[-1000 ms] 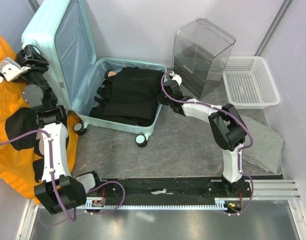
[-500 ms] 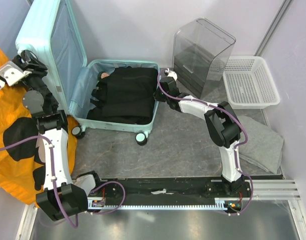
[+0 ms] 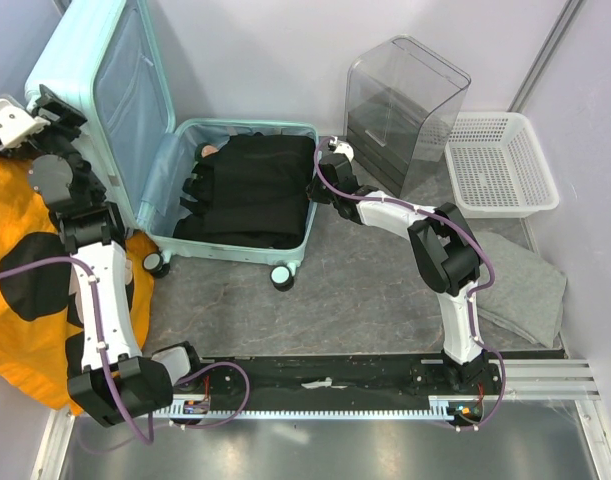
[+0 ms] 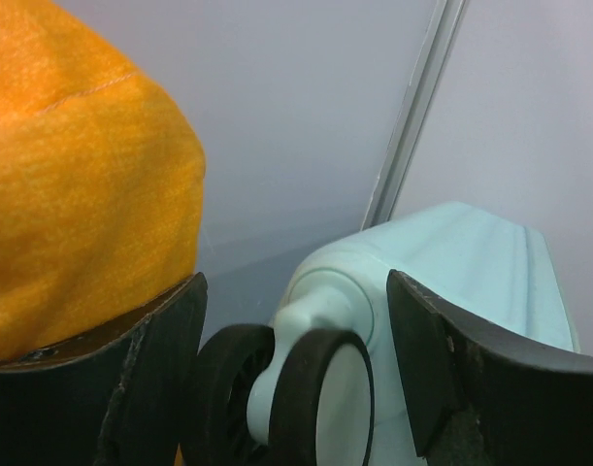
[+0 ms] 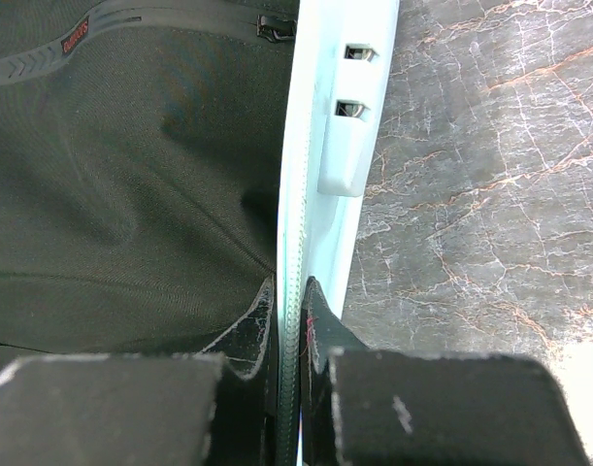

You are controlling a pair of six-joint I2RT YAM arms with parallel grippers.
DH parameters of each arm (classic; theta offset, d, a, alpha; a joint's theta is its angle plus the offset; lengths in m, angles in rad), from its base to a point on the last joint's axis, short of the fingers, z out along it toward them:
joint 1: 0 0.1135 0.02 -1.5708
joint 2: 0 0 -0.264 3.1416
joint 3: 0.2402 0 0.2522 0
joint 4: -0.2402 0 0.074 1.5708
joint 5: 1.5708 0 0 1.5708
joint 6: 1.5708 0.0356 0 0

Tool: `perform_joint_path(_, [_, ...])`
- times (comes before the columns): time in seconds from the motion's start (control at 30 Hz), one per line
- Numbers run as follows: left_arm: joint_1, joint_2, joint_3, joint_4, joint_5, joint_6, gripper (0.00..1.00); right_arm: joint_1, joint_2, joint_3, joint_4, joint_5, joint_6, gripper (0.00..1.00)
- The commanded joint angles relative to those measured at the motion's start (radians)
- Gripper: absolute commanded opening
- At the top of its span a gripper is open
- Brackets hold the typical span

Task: Open, take out, and arrange the luggage
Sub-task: Open the luggage at the center of the board.

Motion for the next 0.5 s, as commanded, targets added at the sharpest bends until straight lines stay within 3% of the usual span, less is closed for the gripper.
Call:
perform_joint_path(0.0, [0.002,0.012,0.104,-0.012,0.016,0.021,0.84,0.130,0.076,0.008,0.244,-0.209,-0.065,0.01])
perform_joint_path(0.23, [0.000,0.031,0.206,-0.040,0.011,0.030,0.86,0.132,0.088,0.031,0.235,-0.223,-0.069,0.02])
perform_joint_path(0.47, [-0.006,0.028,0.256,-0.049,0.037,0.033,0.86,0.135,0.096,0.039,0.227,-0.226,-0.071,0.11])
